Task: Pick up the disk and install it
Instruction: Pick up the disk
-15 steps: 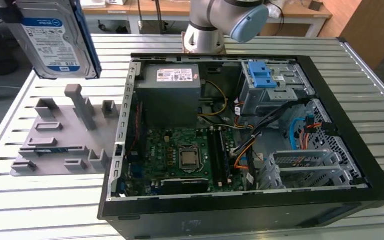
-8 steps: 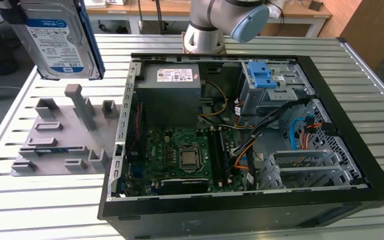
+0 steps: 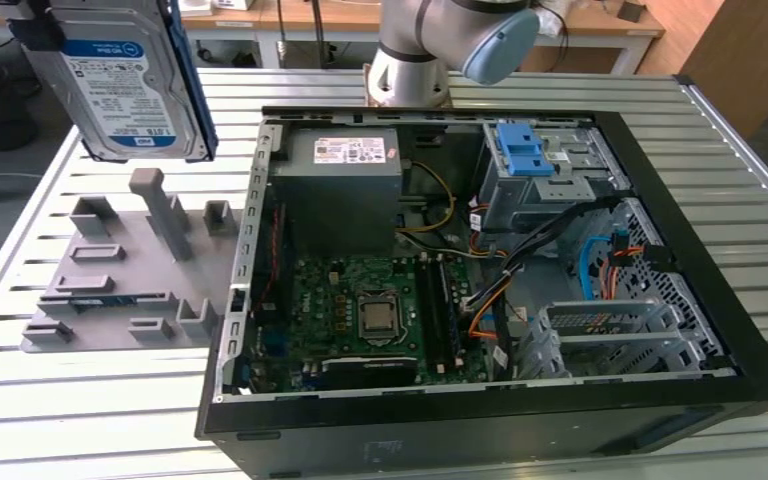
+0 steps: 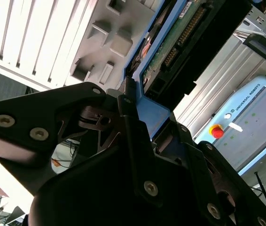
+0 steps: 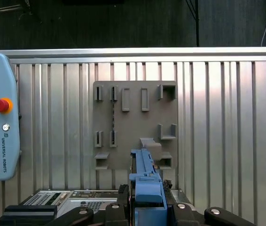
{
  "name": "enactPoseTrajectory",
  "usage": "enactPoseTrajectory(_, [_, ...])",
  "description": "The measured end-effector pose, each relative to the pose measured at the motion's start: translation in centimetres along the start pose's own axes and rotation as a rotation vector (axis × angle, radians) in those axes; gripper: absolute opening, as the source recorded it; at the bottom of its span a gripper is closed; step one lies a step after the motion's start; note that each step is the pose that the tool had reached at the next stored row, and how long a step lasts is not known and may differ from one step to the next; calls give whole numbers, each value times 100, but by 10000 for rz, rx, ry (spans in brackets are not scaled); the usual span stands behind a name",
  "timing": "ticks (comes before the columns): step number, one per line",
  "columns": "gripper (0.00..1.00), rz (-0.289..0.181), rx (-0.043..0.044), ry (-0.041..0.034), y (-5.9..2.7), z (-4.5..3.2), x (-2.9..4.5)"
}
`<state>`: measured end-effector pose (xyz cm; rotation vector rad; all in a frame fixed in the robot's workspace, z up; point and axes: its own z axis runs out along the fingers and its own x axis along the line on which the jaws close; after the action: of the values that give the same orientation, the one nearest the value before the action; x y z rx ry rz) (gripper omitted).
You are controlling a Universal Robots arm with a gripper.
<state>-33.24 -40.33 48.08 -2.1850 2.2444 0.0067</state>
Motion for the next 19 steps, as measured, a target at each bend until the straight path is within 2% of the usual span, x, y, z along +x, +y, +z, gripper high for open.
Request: enactPoseTrajectory(19, [36,0,-1,0,-212,0,87])
